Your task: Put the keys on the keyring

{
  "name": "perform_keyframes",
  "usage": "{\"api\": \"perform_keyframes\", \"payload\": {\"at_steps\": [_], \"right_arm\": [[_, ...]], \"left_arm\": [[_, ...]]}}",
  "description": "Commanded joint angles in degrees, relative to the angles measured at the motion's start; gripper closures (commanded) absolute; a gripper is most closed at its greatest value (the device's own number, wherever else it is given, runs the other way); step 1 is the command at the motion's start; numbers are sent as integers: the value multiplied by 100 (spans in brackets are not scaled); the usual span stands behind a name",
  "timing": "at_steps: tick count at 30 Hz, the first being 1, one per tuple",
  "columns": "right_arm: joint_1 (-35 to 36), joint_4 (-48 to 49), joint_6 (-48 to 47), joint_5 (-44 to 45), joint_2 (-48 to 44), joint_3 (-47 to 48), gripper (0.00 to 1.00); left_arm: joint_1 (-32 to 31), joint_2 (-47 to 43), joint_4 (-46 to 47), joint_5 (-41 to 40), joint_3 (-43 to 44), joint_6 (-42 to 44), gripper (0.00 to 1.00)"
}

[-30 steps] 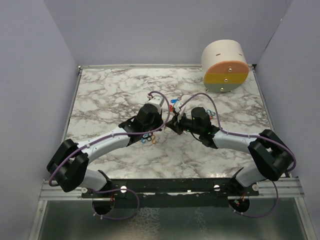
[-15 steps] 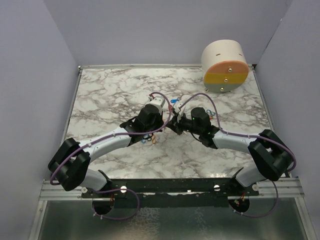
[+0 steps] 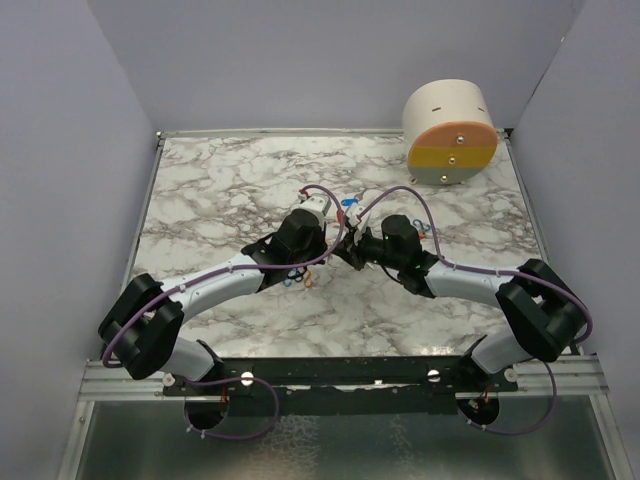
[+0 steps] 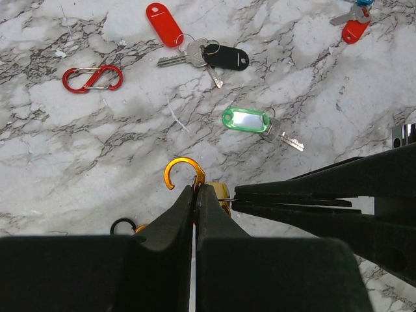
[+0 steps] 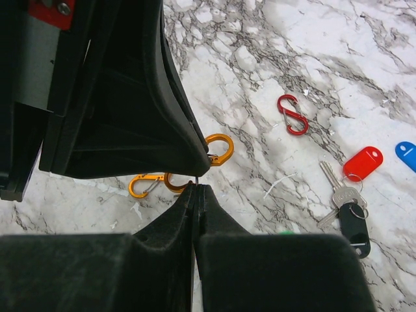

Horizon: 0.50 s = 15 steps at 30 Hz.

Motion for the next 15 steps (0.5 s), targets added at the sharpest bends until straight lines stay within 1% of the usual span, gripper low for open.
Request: {"api": "perform_keyframes", "payload": {"at_steps": [1, 15], "right_arm": [[79, 90, -120, -36, -33, 113, 99], [137, -10, -200, -178, 5, 185, 99]], "left_arm": [[-29, 40, 84, -64, 173, -5, 100], [-27, 198, 112, -235, 292, 21, 100]]}}
